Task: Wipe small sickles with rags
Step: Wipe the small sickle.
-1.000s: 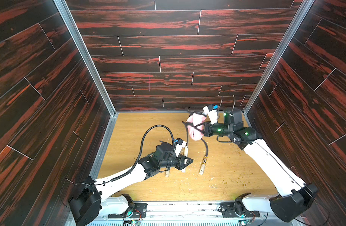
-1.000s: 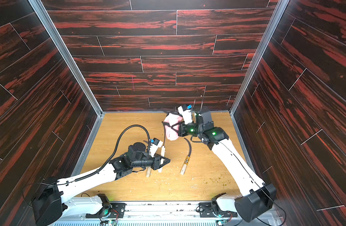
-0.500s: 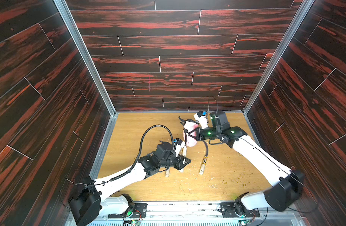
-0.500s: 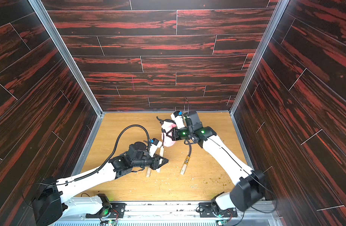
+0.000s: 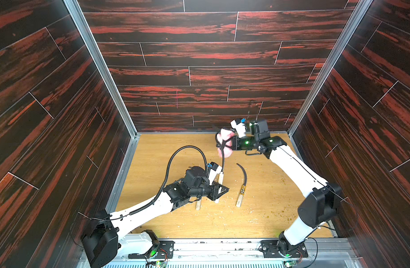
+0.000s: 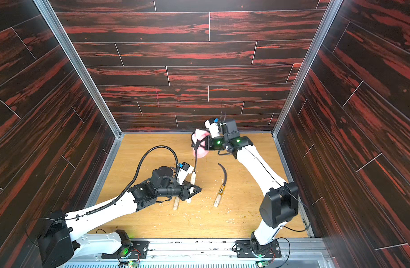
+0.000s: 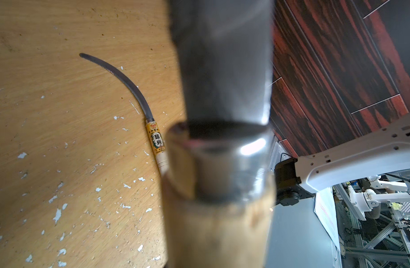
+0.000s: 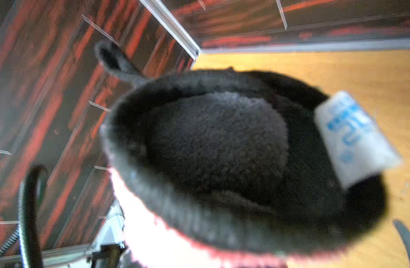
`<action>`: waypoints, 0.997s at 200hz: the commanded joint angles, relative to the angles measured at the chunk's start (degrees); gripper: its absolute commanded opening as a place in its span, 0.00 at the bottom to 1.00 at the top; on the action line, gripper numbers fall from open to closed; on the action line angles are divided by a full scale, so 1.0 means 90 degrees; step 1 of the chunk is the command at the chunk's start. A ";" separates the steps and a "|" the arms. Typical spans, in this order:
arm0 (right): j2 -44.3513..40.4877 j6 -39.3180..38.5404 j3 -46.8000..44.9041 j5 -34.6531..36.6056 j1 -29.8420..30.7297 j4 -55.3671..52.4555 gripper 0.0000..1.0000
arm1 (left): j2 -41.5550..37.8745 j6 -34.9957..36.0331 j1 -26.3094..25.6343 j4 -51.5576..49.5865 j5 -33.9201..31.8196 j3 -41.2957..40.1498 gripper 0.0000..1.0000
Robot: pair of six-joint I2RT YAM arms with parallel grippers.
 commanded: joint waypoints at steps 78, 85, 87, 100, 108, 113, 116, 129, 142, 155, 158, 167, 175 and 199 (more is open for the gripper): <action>-0.1103 -0.0297 -0.1288 -0.0338 -0.0668 0.0414 0.00 | 0.0492 -0.1657 0.0069 0.3256 0.0468 -0.0191 0.00; -0.1268 -0.0352 -0.1461 -0.0406 -0.0669 0.0429 0.00 | 0.0578 -0.1776 0.0073 0.3443 0.0520 -0.0170 0.00; -0.1323 -0.0362 -0.1502 -0.0426 -0.0669 0.0447 0.00 | 0.0594 -0.1807 0.0075 0.3495 0.0544 -0.0164 0.00; -0.1623 -0.0387 -0.1785 -0.0517 -0.0664 0.0504 0.00 | 0.0720 -0.1994 0.0084 0.3795 0.0652 -0.0140 0.00; -0.1800 -0.0378 -0.1963 -0.0578 -0.0665 0.0560 0.00 | 0.0781 -0.2108 0.0102 0.3972 0.0700 -0.0141 0.00; -0.1904 -0.0353 -0.2071 -0.0618 -0.0662 0.0616 0.00 | 0.0810 -0.2183 0.0105 0.4089 0.0727 -0.0148 0.00; -0.1962 -0.0336 -0.2134 -0.0655 -0.0665 0.0652 0.00 | 0.0823 -0.2224 0.0113 0.4149 0.0730 -0.0158 0.00; -0.2195 -0.0241 -0.2391 -0.0781 -0.0663 0.0837 0.00 | 0.0874 -0.2393 0.0142 0.4401 0.0739 -0.0183 0.00; -0.2352 -0.0166 -0.2540 -0.0862 -0.0659 0.0931 0.00 | 0.0907 -0.2533 0.0160 0.4635 0.0739 -0.0188 0.00; -0.2472 -0.0154 -0.2636 -0.0947 -0.0659 0.0990 0.00 | 0.0968 -0.2680 0.0173 0.4903 0.0790 -0.0189 0.00; -0.2497 -0.0146 -0.2649 -0.0968 -0.0657 0.1000 0.00 | 0.0989 -0.2714 0.0178 0.4959 0.0795 -0.0182 0.00; -0.2569 -0.0151 -0.2657 -0.1009 -0.0650 0.1028 0.00 | 0.1035 -0.2816 0.0186 0.5128 0.0848 -0.0184 0.00; -0.2626 -0.0154 -0.2661 -0.0994 -0.0649 0.1011 0.00 | 0.1081 -0.2910 0.0183 0.5297 0.0880 -0.0171 0.00; -0.2838 -0.0211 -0.2624 -0.0996 -0.0645 0.0971 0.00 | 0.1244 -0.3292 0.0190 0.5968 0.0932 -0.0241 0.00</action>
